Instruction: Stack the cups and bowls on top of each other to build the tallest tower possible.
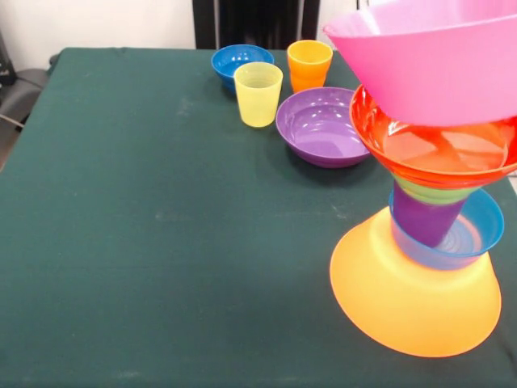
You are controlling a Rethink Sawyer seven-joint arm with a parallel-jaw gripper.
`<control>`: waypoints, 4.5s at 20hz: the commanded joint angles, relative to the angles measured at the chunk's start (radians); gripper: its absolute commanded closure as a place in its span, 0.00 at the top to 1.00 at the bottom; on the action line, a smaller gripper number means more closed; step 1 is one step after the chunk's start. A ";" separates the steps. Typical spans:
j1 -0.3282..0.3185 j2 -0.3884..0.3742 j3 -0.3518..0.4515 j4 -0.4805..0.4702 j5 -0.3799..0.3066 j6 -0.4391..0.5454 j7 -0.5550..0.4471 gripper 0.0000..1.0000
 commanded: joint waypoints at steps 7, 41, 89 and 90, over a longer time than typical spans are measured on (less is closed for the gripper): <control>0.038 0.148 0.017 -0.269 -0.074 0.229 -0.063 0.00; 0.045 0.165 -0.057 -0.172 0.008 0.297 -0.090 0.00; 0.041 0.212 -0.050 -0.111 -0.005 0.080 -0.076 0.00; 0.043 0.213 -0.054 -0.113 -0.008 0.083 -0.077 0.00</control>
